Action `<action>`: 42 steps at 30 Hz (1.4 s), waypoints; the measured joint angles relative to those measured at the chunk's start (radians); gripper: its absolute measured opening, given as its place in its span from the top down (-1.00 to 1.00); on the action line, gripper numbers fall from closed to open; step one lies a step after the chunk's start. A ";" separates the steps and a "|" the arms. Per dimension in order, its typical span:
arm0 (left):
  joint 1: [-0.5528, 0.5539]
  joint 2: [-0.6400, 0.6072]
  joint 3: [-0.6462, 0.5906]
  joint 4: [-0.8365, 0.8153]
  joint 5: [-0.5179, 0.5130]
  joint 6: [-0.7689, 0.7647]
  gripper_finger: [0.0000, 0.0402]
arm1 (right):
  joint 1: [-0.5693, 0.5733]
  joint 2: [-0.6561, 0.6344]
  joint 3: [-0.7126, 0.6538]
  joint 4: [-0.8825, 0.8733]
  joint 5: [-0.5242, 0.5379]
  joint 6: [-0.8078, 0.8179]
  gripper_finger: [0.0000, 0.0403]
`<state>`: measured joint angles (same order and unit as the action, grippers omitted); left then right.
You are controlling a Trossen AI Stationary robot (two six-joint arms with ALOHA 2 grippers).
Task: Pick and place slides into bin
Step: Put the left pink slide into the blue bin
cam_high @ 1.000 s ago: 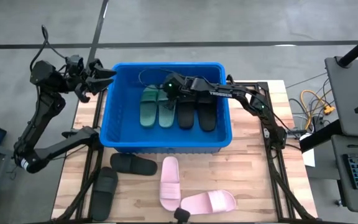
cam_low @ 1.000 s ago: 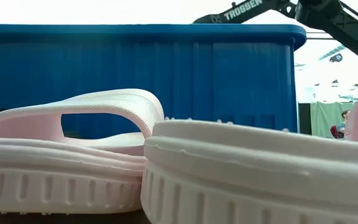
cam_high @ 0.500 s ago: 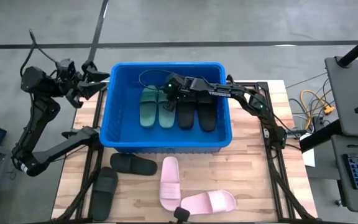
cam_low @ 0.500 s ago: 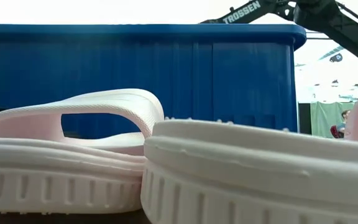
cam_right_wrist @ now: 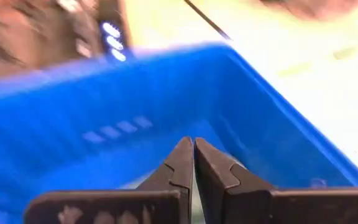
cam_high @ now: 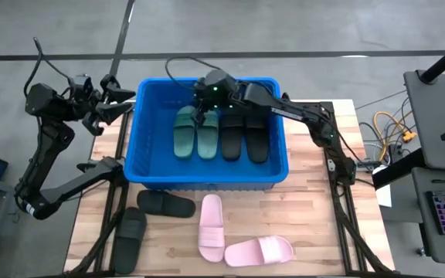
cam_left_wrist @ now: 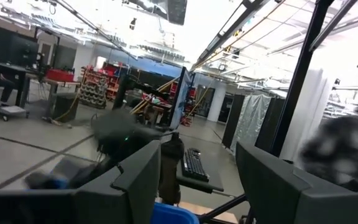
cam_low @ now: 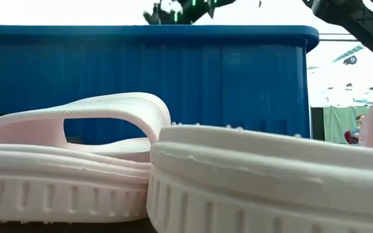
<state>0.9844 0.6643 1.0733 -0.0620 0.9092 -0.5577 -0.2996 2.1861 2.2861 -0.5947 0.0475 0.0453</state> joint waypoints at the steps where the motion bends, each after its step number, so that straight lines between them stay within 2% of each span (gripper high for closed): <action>1: 0.000 -0.001 0.000 0.000 0.000 0.008 0.04 | 0.010 -0.010 0.029 -0.002 -0.023 -0.005 0.96; 3: 0.000 -0.006 0.000 0.000 0.000 0.021 0.04 | 0.037 -0.031 0.073 0.004 -0.051 -0.009 0.96; 7: 0.000 -0.013 0.000 0.000 0.000 0.024 0.04 | 0.081 -0.121 0.054 0.058 -0.054 0.012 0.96; 16: 0.000 -0.010 0.000 -0.001 -0.001 0.033 0.04 | 0.171 -0.329 0.040 0.026 -0.047 -0.022 0.96; 21: 0.000 -0.007 -0.001 -0.001 0.000 0.075 0.04 | 0.205 -0.429 -0.007 -0.172 -0.034 0.014 0.96; 25: 0.000 -0.004 -0.001 -0.001 0.000 0.079 0.04 | 0.223 -0.490 -0.057 -0.396 0.052 0.052 0.96; 30: 0.000 0.003 -0.002 0.000 0.000 0.101 0.04 | 0.233 -0.590 -0.189 -0.387 0.078 0.008 0.96; 34: 0.000 0.018 -0.002 -0.001 -0.001 0.096 0.04 | 0.200 -0.723 -0.366 -0.333 0.086 0.020 0.96; 37: 0.000 0.027 -0.002 -0.001 -0.002 0.095 0.04 | 0.161 -0.859 -0.537 -0.222 0.087 0.043 0.96; 42: 0.000 0.037 -0.002 -0.001 -0.003 0.095 0.04 | 0.112 -1.091 -0.835 0.086 0.087 0.046 0.96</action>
<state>0.9844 0.7016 1.0710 -0.0631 0.9062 -0.4629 -0.1876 1.0948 1.4513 -0.5085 0.1345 0.0913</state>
